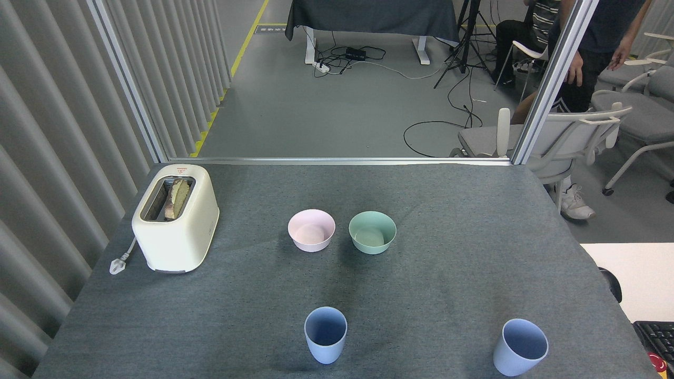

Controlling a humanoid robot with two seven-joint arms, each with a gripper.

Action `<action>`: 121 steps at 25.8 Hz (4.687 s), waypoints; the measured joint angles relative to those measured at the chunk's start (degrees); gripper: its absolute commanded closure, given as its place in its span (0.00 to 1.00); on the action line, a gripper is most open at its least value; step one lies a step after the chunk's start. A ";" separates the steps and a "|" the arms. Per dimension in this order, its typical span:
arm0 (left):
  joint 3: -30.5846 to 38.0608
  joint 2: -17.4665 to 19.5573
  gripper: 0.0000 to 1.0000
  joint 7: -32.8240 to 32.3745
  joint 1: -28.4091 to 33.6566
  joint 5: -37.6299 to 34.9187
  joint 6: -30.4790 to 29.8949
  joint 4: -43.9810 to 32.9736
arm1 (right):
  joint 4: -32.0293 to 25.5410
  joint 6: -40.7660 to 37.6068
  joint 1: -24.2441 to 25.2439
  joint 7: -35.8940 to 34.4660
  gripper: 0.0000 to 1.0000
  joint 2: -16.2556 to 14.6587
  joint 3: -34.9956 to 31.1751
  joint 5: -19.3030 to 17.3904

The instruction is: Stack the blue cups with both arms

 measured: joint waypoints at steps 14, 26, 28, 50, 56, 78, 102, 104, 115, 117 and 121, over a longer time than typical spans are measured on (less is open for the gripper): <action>3.29 1.93 0.00 0.26 2.66 0.44 0.38 -1.61 | 10.94 -2.95 -13.59 3.64 0.00 -3.58 0.70 4.11; 3.41 1.72 0.00 1.51 2.60 0.52 0.62 -1.47 | 13.12 -3.01 -16.96 3.97 0.00 -4.41 3.92 6.17; 3.41 1.68 0.00 1.52 2.59 0.52 0.62 -1.47 | 13.39 -3.01 -17.35 4.00 0.00 -4.52 3.97 6.18; 3.46 1.55 0.00 1.59 2.56 0.58 0.80 -1.47 | 16.90 -2.58 -23.43 3.78 0.38 -5.00 4.03 6.29; 3.46 1.52 0.00 2.09 2.57 0.59 0.82 -1.47 | 14.63 -1.43 -25.61 3.31 0.43 -4.81 4.14 6.28; 3.39 1.38 0.00 2.86 2.30 0.61 0.87 -0.62 | 3.11 7.46 -34.41 18.18 0.37 7.60 38.15 15.35; 3.37 1.30 0.00 2.90 2.22 0.62 0.87 -0.50 | 3.88 5.95 -30.19 17.52 0.35 7.94 39.46 15.25; 3.37 1.30 0.00 2.90 2.20 0.62 0.87 -0.50 | 4.80 5.96 -30.36 16.98 0.34 8.48 39.45 15.21; 3.37 1.30 0.00 2.90 2.20 0.62 0.87 -0.50 | 8.53 5.95 -30.50 16.37 0.01 9.53 39.45 15.02; 3.39 1.32 0.00 2.90 2.20 0.62 0.87 -0.50 | 8.62 5.95 -30.42 16.04 0.00 9.55 39.41 14.95; 3.44 1.35 0.00 2.90 2.20 0.61 0.87 -0.56 | 7.31 6.08 -30.29 12.60 0.00 9.65 39.04 14.75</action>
